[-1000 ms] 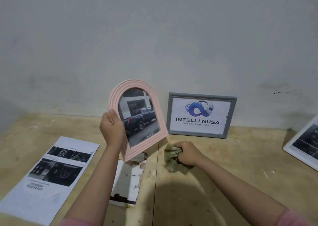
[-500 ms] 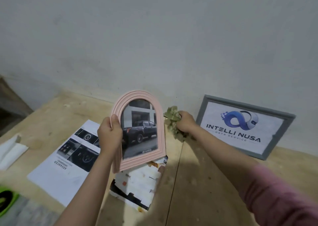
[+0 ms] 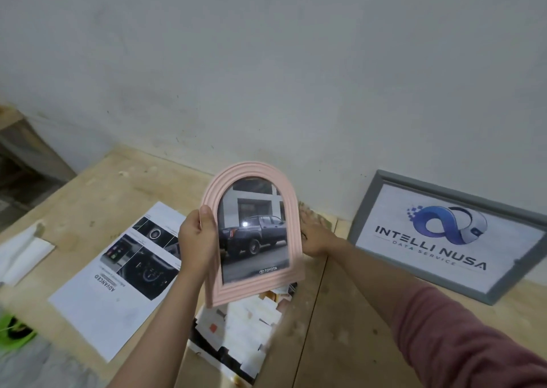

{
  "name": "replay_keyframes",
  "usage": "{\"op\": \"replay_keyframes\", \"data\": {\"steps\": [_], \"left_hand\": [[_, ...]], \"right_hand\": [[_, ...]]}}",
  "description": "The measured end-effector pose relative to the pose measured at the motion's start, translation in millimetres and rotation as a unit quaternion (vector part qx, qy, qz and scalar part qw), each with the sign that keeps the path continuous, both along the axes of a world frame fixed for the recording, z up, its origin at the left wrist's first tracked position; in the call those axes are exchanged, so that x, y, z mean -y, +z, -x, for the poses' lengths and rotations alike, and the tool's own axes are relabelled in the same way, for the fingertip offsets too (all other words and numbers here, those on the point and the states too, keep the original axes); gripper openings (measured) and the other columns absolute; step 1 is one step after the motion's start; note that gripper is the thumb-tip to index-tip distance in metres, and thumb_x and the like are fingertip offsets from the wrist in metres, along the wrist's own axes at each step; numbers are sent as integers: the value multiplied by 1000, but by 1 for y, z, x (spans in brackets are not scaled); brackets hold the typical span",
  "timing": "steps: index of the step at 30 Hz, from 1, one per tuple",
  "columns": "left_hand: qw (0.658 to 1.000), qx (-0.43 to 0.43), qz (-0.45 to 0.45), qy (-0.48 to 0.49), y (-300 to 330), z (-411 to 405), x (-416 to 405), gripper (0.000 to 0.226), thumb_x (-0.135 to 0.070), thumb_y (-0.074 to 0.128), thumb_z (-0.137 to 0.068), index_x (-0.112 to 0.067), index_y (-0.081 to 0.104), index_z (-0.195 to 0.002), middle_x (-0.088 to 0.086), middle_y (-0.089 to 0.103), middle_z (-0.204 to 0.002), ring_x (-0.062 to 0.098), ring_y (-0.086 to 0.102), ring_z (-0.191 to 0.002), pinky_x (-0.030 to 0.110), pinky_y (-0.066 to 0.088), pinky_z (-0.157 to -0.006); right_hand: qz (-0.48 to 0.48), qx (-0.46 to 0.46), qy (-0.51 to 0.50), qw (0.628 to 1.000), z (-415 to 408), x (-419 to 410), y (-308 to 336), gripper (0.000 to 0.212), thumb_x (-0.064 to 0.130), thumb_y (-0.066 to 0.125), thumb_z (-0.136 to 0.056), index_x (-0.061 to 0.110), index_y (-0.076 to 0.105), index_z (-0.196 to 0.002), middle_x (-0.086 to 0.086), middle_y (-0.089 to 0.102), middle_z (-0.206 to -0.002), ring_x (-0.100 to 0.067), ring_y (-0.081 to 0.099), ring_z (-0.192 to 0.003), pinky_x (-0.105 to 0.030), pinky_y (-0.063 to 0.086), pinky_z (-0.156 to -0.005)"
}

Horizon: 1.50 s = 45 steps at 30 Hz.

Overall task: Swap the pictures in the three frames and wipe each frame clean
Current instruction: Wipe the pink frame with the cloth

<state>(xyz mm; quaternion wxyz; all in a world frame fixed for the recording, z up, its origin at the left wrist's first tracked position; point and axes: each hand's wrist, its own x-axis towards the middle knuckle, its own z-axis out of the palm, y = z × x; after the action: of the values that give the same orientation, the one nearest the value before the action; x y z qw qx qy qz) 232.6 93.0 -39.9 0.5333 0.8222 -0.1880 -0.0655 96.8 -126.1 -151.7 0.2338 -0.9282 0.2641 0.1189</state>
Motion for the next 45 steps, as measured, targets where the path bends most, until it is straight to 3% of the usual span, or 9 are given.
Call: {"op": "replay_keyframes", "data": {"steps": [2,4,8,11,16,23,28,36,45], "left_hand": [[1000,-6,4,-10,-2,2,3,41,-27,36,-102,-12,32,-63,2,31,-60,16,30,-56,30,24,-52],[999,-14,15,-25,-3,4,5,42,-27,36,-102,-13,30,-62,2,30,-59,16,29,-56,30,24,-53],[996,-58,48,-39,4,12,8,41,-26,35,-102,-13,30,-63,3,28,-59,16,29,-57,29,25,-55],[991,-100,77,-43,7,18,11,41,-26,35,-102,-13,30,-63,4,28,-60,16,29,-59,30,26,-58],[983,-117,83,-116,9,31,15,43,-27,33,-103,6,50,-80,11,44,-71,19,41,-68,32,33,-64],[948,-107,-33,-296,13,78,34,26,-28,42,-100,-8,51,-113,9,59,-102,26,57,-94,35,45,-80],[897,-125,-90,-414,6,131,57,17,-21,52,-95,-8,57,-104,22,62,-92,35,64,-86,52,55,-81],[844,-76,-108,-520,15,262,112,6,-13,59,-91,-9,56,-95,1,54,-73,19,57,-68,35,54,-67],[858,-18,-110,-501,6,415,183,5,-13,59,-91,-9,56,-91,6,57,-81,20,54,-75,29,43,-66]], "right_hand": [[-71,64,-62,993,3,3,14,51,33,47,-92,23,38,-141,-4,34,-150,-23,34,-134,-42,32,-107],[-162,168,-196,953,5,-1,32,29,29,43,-95,16,65,-107,-5,66,-103,-18,60,-84,-31,46,-73],[-355,318,-360,802,19,-19,68,36,27,38,-99,9,68,-98,-2,65,-73,-12,58,-57,-24,43,-54],[-413,356,-373,751,42,-44,91,35,31,37,-101,11,66,-101,6,66,-65,-7,62,-55,-22,47,-53],[-321,361,-435,760,71,-71,106,18,24,47,-97,14,61,-103,-4,65,-88,-19,61,-77,-27,47,-65],[-234,422,-532,696,142,-79,132,17,14,46,-98,6,57,-108,-4,61,-86,-13,55,-72,-22,42,-59],[-158,456,-584,653,219,-78,148,15,11,45,-97,8,57,-105,-1,60,-84,-12,55,-72,-19,40,-56],[-98,492,-659,561,361,-65,150,15,10,47,-94,8,59,-102,-12,63,-97,-27,59,-90,-29,48,-69],[-21,438,-662,608,504,-18,150,22,12,39,-98,16,51,-116,-4,57,-98,-14,53,-77,-24,40,-57]]}}
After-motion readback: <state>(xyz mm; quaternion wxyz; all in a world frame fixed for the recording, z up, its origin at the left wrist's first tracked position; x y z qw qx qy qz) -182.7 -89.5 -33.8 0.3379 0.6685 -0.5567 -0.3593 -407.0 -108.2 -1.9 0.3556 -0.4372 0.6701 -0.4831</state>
